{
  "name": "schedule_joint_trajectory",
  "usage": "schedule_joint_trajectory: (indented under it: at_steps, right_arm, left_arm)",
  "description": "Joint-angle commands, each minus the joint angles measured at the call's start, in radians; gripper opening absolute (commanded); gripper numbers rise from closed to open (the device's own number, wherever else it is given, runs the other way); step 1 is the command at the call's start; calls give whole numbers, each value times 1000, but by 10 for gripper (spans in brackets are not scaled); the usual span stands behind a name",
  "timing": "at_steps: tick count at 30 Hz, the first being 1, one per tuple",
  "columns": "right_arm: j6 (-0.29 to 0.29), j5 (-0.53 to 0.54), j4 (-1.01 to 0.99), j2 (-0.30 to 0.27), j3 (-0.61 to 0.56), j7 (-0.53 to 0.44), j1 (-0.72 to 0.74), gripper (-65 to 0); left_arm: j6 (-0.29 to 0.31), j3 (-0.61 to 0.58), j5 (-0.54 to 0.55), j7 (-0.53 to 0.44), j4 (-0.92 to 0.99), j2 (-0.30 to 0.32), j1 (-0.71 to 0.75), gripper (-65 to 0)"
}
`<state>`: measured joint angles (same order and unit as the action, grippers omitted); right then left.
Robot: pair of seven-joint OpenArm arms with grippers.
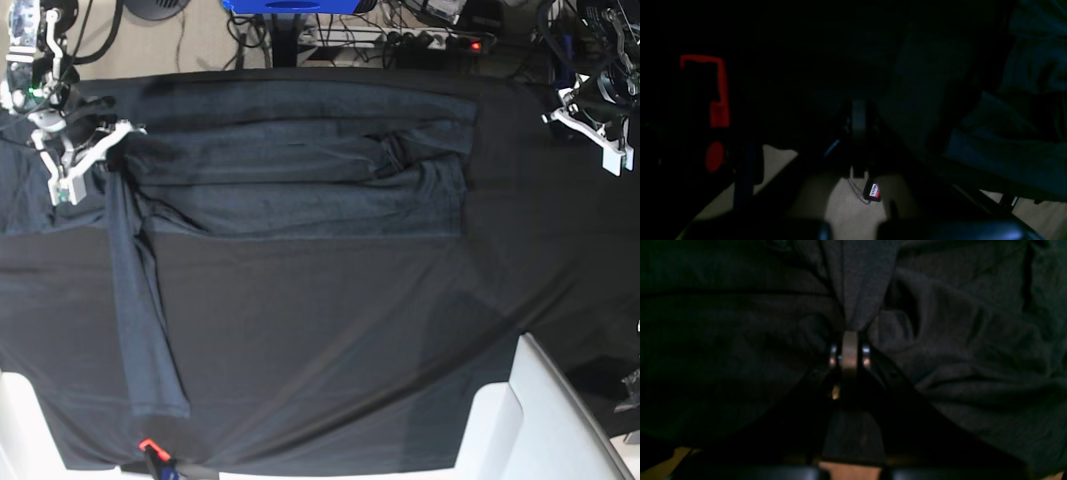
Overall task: Fold the T-shirt properly
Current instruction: 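Drag the held side edge with the right gripper toward the collar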
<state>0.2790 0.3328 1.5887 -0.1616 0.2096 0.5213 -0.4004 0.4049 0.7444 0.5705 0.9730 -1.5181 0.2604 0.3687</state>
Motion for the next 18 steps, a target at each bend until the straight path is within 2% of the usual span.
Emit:
schedule_joint_trajectory:
  at_steps: [1,9,18]
  right_arm:
    - [7,9,29,-2,1,-17,-2,-650]
    - [7,9,114,20,0,-14,-56,-650]
    - [7,4,97,33,0,-14,-75,-644]
  left_arm:
    - [7,7,10,-15,-14,17,2,-650]
    - [7,7,10,-15,-14,17,2,-650]
    - [7,7,10,-15,-14,17,2,-650]
